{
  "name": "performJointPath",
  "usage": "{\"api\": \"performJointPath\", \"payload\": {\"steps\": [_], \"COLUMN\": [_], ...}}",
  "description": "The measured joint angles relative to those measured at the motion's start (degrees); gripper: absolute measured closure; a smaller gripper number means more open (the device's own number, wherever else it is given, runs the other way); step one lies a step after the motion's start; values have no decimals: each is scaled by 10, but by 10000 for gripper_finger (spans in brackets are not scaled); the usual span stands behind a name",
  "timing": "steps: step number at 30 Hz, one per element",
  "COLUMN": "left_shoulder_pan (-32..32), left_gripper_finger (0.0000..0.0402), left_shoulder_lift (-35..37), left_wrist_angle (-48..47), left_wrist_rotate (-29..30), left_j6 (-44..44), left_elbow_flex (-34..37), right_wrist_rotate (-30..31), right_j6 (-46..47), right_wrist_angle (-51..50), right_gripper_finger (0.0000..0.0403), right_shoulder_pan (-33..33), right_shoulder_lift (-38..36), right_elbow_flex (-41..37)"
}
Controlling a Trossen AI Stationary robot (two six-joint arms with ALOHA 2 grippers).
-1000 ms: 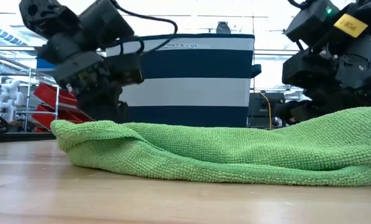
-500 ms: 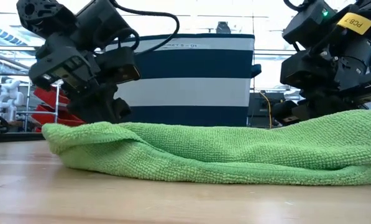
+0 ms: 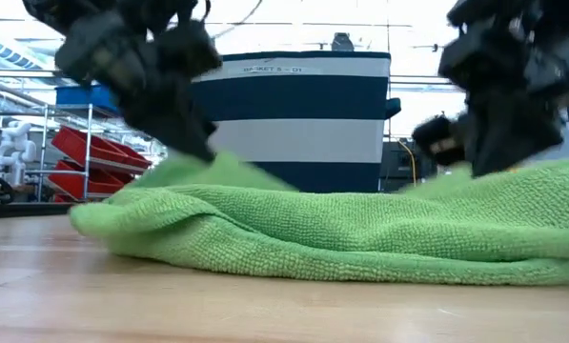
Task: Fold towel
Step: Fold the green towel
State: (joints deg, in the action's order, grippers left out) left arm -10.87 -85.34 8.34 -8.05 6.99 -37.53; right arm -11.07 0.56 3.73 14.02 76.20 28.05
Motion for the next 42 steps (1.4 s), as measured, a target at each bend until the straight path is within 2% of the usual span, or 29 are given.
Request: {"api": "performJointPath", "payload": {"steps": [4, 8, 11, 15, 20, 23, 28, 33, 37, 42], "left_shoulder_pan": [-14, -36, -49, -67, -78, -79, -78, -75, -69, -60], "left_gripper_finger": [400, 400, 400, 401, 401, 401, 401, 401, 401, 401], "left_shoulder_lift": [57, 125, 170, 199, 198, 190, 183, 184, 184, 177], "left_wrist_angle": [0, 0, -7, -25, -26, -25, -23, -22, -20, -9], "left_wrist_rotate": [1, -2, 25, 59, 74, 79, 96, 97, 110, 130], "left_j6": [-56, -91, -93, -92, -88, -85, -75, -75, -75, -80], "left_elbow_flex": [-12, -21, -21, -21, -21, -21, -21, -21, -21, -21], "right_wrist_rotate": [-11, -86, -75, -66, -64, -30, 65, 123, 205, 229], "right_j6": [-20, -26, 0, 25, 31, 35, 45, 41, 75, 85], "right_wrist_angle": [1, 9, -45, -111, -104, -126, -211, -214, -301, -350], "right_gripper_finger": [402, 403, 403, 403, 403, 403, 403, 402, 402, 402], "right_shoulder_pan": [0, 0, 0, 1, 14, 16, 18, 24, 27, 40], "right_shoulder_lift": [-87, -184, -245, -268, -244, -229, -225, -247, -261, -266], "right_elbow_flex": [0, 1, 2, 2, 2, 2, 3, 5, 32, 45]}}
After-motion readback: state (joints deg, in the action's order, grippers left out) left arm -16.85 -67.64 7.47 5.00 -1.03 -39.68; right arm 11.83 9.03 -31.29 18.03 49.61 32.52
